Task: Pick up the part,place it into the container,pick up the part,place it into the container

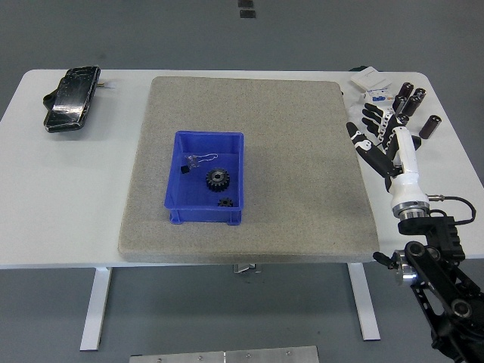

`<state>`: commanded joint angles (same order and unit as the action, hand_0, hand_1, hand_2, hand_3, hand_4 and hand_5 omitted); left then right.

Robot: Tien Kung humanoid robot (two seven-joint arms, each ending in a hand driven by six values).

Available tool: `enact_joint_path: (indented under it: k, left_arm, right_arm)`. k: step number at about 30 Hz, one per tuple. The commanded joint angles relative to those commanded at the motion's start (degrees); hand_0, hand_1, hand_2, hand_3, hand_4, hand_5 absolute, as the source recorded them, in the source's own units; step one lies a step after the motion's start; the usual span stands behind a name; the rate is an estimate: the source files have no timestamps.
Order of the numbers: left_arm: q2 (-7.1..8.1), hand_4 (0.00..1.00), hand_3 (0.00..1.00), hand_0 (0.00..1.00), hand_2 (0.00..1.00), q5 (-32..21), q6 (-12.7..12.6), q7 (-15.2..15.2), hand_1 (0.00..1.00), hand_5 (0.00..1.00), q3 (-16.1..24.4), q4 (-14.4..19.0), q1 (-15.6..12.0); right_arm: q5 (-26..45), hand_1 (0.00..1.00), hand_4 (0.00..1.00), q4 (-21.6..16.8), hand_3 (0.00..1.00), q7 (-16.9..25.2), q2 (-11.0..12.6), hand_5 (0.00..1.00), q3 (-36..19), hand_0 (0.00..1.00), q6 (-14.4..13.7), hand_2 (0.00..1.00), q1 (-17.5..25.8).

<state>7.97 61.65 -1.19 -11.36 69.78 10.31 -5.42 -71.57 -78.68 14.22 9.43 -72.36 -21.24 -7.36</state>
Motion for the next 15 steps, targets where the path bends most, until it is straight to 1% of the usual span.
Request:
enact_joint_path:
  k: [2,3,8,9,15]
  left_arm:
    - [-0.04,0.725,0.595,0.637,0.586,0.0,0.02,-0.07,0.61,0.21,-0.04,0.0,-0.07]
    - [-0.07,0.733,0.598,0.637,0.587,-0.04,0.05,-0.09,0.609,0.13,-0.09,0.0,-0.1]
    - [-0.43,0.733,0.598,0.637,0.587,-1.16,-0.08,0.05,0.609,0.13,-0.47,0.0,-0.53]
    - [-0.5,0.746,0.596,0.637,0.586,-1.42,-0.12,0.04,0.61,0.159,-0.52,0.0,-0.57]
    - [-0.93,0.743,0.595,0.636,0.584,-2.11,-0.19,0.06,0.609,0.155,-0.58,0.0,-0.24]
  right_arm:
    - [-0.13,0.82,0.78,-0.02,0.773,-0.05,-0.11,0.328,-0.19,0.86,0.07,0.804,0.13]
    - [-0.22,0.829,0.776,-0.03,0.774,-0.1,-0.15,0.322,-0.27,0.865,0.1,0.815,0.19]
    - [-0.91,0.829,0.776,-0.31,0.774,-0.4,-0.28,0.322,-1.02,0.865,0.19,0.815,0.46]
    - [-1.02,0.83,0.776,-0.39,0.781,-0.44,-0.34,0.324,-1.26,0.867,0.2,0.818,0.5]
    - [-1.3,0.834,0.775,-0.75,0.781,-0.68,0.0,0.324,-2.32,0.867,0.17,0.817,0.66]
